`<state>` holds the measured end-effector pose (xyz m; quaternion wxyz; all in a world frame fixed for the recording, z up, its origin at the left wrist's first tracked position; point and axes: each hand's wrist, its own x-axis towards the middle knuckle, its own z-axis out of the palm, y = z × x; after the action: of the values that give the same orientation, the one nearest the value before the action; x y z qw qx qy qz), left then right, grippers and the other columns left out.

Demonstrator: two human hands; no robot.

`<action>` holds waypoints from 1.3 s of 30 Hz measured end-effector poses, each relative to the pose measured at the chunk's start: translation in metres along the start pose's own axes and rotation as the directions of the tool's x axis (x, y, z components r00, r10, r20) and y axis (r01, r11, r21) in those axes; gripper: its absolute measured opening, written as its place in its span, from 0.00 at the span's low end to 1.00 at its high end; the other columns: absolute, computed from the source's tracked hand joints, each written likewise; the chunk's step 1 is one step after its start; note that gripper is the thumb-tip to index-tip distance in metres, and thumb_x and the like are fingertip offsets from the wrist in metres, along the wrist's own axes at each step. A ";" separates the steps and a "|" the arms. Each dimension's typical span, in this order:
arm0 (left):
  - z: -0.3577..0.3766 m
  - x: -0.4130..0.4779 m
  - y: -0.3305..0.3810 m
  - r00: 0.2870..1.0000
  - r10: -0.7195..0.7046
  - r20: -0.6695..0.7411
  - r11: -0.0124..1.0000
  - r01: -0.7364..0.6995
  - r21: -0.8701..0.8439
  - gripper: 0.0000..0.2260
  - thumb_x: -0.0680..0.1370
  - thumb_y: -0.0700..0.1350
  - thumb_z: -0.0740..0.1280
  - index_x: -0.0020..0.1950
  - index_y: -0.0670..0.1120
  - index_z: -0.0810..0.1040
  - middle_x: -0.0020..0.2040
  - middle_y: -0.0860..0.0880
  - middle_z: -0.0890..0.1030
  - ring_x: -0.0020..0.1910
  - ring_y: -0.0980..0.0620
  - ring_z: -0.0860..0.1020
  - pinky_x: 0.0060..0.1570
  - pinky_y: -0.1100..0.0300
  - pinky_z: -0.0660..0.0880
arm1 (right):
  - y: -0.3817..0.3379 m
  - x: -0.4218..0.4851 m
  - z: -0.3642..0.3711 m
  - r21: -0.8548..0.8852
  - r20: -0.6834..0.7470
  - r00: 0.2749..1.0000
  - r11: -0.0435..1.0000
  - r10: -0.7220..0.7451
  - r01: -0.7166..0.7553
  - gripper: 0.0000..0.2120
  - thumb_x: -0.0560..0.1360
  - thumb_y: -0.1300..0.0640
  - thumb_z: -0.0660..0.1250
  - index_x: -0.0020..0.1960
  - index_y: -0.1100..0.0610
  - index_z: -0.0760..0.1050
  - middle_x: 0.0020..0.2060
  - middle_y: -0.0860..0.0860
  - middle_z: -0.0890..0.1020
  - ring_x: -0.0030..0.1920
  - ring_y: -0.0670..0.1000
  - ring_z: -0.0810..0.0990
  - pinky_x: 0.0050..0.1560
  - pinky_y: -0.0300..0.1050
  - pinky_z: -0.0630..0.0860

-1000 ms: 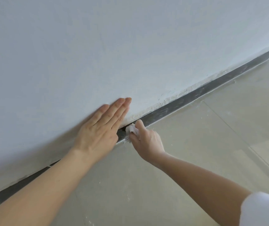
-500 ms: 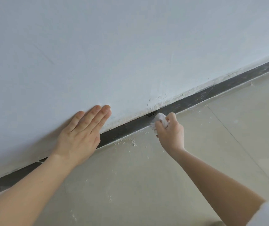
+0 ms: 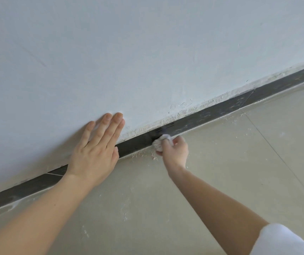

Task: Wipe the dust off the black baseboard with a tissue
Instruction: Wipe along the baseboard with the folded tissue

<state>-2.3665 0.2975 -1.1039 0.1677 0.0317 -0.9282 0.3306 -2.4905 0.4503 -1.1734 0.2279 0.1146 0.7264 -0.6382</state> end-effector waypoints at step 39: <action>-0.010 0.002 0.005 0.997 -0.019 0.069 0.998 0.022 -0.051 0.32 0.76 0.46 0.59 0.78 0.39 0.55 0.79 0.44 0.49 0.78 0.46 0.46 0.75 0.48 0.49 | 0.022 -0.028 0.032 0.006 0.367 0.871 0.936 0.326 -0.353 0.05 0.71 0.60 0.67 0.37 0.58 0.73 0.38 0.59 0.81 0.39 0.57 0.81 0.43 0.57 0.83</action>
<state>-2.3666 0.3076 -1.0990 0.1399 0.0482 -0.9413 0.3033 -2.4502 0.4255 -1.1823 0.4610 0.1297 0.6170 -0.6245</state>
